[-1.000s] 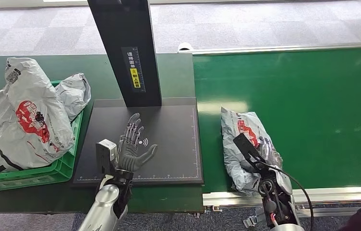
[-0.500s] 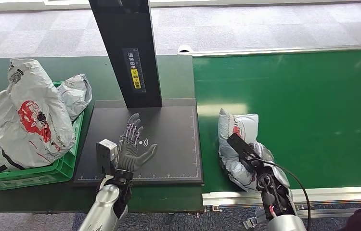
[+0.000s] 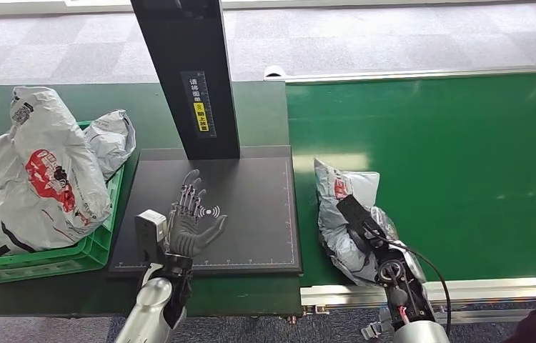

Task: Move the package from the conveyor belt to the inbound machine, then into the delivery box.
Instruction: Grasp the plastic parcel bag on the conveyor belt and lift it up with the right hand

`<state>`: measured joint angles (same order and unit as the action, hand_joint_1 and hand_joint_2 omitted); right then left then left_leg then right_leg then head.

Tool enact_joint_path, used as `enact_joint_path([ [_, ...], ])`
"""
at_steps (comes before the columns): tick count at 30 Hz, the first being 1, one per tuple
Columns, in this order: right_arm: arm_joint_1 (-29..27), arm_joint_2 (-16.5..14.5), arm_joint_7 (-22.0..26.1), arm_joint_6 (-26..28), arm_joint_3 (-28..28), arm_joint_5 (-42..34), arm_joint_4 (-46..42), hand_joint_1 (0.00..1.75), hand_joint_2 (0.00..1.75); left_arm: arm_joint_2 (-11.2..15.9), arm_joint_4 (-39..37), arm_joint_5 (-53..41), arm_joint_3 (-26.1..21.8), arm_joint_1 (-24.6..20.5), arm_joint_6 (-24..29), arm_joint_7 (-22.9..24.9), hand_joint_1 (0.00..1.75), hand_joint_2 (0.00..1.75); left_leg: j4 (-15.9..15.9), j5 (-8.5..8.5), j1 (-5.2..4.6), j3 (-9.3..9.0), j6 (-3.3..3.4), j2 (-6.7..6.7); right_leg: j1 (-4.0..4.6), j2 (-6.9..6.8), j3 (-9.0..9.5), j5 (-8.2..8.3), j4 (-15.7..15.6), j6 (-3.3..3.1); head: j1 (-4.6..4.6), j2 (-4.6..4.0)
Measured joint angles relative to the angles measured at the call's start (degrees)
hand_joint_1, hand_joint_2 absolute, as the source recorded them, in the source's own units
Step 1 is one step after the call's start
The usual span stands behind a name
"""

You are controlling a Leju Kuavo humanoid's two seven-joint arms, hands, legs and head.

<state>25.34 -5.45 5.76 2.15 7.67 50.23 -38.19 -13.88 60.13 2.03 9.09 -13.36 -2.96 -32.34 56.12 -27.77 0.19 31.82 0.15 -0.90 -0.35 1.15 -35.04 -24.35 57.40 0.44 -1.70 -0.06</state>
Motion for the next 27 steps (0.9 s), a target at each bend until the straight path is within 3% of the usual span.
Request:
enact_joint_path([
  [4, -2.5, -1.1, 6.1, 2.0, 0.4, -6.7, -5.5, 1.75, 1.75, 0.1, 2.0, -0.1, -0.3, 1.4, 0.3, -0.1, 0.00, 1.75, 0.0, 0.01, 0.00, 0.16, 0.00, -0.02, 0.00, -0.01, -0.15, 0.00, 0.0, 0.00, 0.02, 0.01],
  [7, -4.7, -2.5, 16.0, 4.5, 0.6, -15.0, -11.0, 1.75, 1.75, 0.0, 3.4, -1.5, -0.4, 2.1, 1.4, -1.4, 0.00, 1.75, 0.0, 0.01, 0.00, 0.27, 0.00, -0.01, 0.00, -0.01, -0.27, 0.00, 0.0, 0.00, 0.00, 0.01],
  [10, -6.7, -4.2, 26.0, 10.9, 0.4, -19.9, -18.3, 1.75, 1.75, -0.2, 5.1, -2.8, -0.4, 2.3, 3.6, -3.1, 0.00, 1.75, 0.0, 0.01, 0.00, 0.33, 0.00, -0.01, 0.00, -0.01, -0.34, 0.00, 0.0, 0.00, 0.01, 0.01],
  [13, -8.3, -5.4, 31.8, 17.8, -1.3, -20.2, -25.3, 1.75, 1.75, -0.4, 6.6, -2.9, -0.4, 2.2, 5.4, -4.6, 0.00, 1.75, 0.0, 0.01, 0.00, 0.34, 0.00, 0.00, 0.00, 0.01, -0.36, 0.00, 0.0, 0.00, 0.01, -0.01],
  [19, -10.1, -6.0, 34.0, 27.7, -8.5, -19.8, -34.3, 1.75, 1.75, -0.9, 9.2, -0.4, -0.3, 1.4, 9.2, -7.4, 0.00, 1.75, 0.0, 0.01, 0.00, 0.32, -0.01, 0.04, 0.00, 0.04, -0.35, 0.01, 0.0, -0.01, 0.01, 0.00],
  [27, -5.5, -5.0, 30.9, 26.3, -21.7, -3.3, -28.3, 1.75, 1.75, -1.6, 13.4, 2.3, -0.2, 0.7, 12.4, -7.8, 0.00, 1.75, 0.0, 0.05, 0.03, 0.31, -0.02, 0.07, 0.03, 0.04, -0.35, 0.02, 0.0, -0.03, 0.00, 0.02],
])
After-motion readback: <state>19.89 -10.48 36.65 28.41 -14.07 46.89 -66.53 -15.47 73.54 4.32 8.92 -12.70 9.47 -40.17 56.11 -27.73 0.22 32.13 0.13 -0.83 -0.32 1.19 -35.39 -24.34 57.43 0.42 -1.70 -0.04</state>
